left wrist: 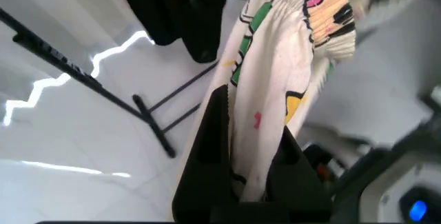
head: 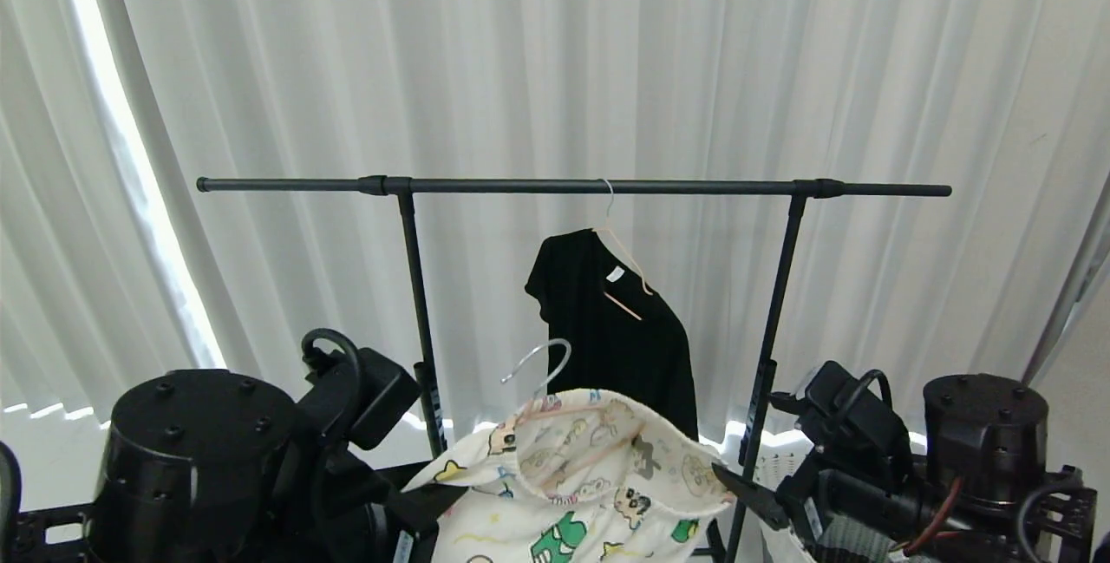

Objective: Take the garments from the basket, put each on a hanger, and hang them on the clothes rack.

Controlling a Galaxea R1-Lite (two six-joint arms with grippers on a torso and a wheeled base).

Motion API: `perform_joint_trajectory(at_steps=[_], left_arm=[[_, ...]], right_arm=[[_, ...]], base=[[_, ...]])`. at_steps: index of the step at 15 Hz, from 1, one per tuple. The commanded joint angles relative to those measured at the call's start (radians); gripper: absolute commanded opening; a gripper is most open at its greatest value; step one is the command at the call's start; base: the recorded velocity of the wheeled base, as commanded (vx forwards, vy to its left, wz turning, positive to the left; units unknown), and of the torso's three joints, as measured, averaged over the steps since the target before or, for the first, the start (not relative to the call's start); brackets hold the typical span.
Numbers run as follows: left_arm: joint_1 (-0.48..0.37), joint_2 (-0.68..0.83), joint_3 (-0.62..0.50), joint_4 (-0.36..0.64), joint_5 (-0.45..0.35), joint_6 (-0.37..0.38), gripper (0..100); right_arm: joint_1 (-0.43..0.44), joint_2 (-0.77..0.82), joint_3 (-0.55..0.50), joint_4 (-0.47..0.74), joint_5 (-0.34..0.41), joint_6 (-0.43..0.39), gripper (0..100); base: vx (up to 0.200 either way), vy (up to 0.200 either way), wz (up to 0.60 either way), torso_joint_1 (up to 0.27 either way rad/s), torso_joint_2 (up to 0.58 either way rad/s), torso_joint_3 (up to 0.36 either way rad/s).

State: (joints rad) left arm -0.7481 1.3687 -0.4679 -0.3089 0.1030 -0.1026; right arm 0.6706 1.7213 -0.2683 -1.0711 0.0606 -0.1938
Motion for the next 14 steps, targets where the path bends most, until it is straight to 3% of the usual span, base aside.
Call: perform_joint_trajectory(at_steps=[1,3,7,11,14], left_arm=[[-0.016,0.038,-0.017,-0.042,0.003,-0.005,0],[-0.089,0.041,-0.018,-0.096,0.003,-0.003,0],[-0.186,0.047,-0.025,-0.099,0.000,-0.003,0],[-0.309,0.046,-0.026,-0.099,-0.002,-0.002,0],[-0.338,0.043,-0.028,-0.099,-0.002,-0.002,0]], right_arm=[[0.020,-0.201,-0.078,0.186,0.084,-0.036,100],[0.021,-0.255,-0.144,0.316,0.131,-0.082,100],[0.021,-0.275,-0.227,0.500,0.217,-0.208,100],[0.093,-0.272,-0.321,0.724,0.315,-0.269,100],[0.109,-0.255,-0.350,0.815,0.361,-0.322,100]], base=[[0.000,0.000,0.00,0.000,0.00,0.000],[0.000,0.000,0.00,0.000,0.00,0.000],[0.000,0.000,0.00,0.000,0.00,0.000],[0.000,0.000,0.00,0.000,0.00,0.000],[0.000,0.000,0.00,0.000,0.00,0.000]])
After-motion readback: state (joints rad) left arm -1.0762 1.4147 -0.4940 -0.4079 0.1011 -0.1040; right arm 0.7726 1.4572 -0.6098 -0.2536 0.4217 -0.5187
